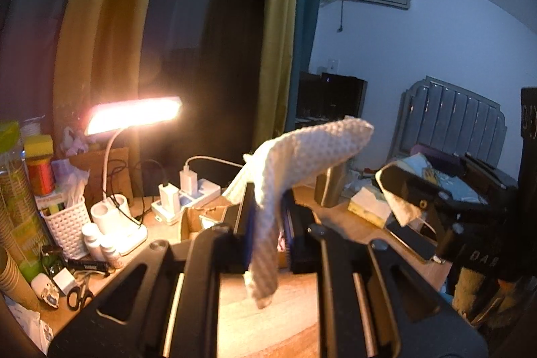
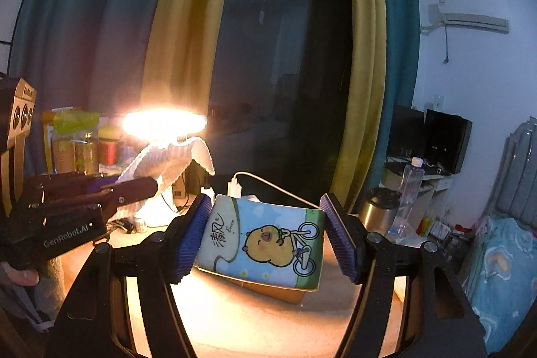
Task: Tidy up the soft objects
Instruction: 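Lift the paper towel and tissue pack and carry both over the box, then lower both items into the box and open both grippers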
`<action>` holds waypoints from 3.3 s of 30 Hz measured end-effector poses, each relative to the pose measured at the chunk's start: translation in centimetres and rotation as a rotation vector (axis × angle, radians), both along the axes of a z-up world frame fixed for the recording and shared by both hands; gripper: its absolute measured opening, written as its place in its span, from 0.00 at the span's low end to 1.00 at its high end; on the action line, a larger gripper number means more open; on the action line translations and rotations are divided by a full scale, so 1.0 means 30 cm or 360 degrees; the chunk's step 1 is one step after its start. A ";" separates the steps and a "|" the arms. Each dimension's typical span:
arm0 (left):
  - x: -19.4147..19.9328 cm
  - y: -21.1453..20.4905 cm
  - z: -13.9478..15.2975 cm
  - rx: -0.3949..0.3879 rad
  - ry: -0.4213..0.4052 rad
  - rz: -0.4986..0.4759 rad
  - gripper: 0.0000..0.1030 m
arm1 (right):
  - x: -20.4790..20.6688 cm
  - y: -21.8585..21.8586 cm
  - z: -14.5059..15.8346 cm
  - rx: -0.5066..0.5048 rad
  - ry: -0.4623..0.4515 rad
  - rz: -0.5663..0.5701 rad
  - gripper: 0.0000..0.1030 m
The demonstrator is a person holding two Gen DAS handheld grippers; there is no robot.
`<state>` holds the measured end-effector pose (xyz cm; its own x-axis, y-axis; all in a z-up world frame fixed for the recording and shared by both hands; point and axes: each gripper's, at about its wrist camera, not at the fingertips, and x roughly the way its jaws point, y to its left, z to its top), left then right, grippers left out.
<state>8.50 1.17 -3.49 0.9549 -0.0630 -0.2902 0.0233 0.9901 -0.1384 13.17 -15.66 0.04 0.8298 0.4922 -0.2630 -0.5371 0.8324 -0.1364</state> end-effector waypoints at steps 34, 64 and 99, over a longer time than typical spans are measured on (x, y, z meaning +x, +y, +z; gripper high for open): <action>0.403 0.114 -0.129 0.0010 0.0049 0.0132 0.14 | 0.428 0.064 -0.102 0.0005 0.0140 -0.0043 0.68; 0.653 0.131 -0.423 -0.0047 0.0355 0.0043 0.14 | 0.671 0.104 -0.396 -0.0020 0.0477 -0.0069 0.68; 0.774 0.041 -0.589 -0.0068 0.0677 -0.0132 0.16 | 0.743 0.152 -0.573 -0.0108 0.0704 -0.0045 0.68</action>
